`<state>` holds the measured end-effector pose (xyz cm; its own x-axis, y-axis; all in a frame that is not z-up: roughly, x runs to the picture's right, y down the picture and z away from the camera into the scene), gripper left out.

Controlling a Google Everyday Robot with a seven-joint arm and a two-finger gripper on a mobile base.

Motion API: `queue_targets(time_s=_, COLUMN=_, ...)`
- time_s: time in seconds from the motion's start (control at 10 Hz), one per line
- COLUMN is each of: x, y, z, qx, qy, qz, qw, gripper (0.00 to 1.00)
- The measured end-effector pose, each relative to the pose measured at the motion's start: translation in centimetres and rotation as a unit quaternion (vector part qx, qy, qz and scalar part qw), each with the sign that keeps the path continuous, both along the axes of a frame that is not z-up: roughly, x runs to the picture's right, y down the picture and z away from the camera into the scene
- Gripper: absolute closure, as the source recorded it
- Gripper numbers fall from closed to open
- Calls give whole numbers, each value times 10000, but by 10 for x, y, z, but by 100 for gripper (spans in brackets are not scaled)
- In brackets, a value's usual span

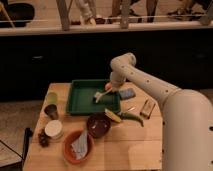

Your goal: Wipe tray with brush

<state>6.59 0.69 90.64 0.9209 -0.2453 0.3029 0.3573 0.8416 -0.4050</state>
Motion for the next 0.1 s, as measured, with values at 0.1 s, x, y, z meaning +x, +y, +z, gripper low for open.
queue_targets(time_s=0.1, x=0, y=0, z=0, qx=0, qy=0, qz=0, qw=10000, gripper=97)
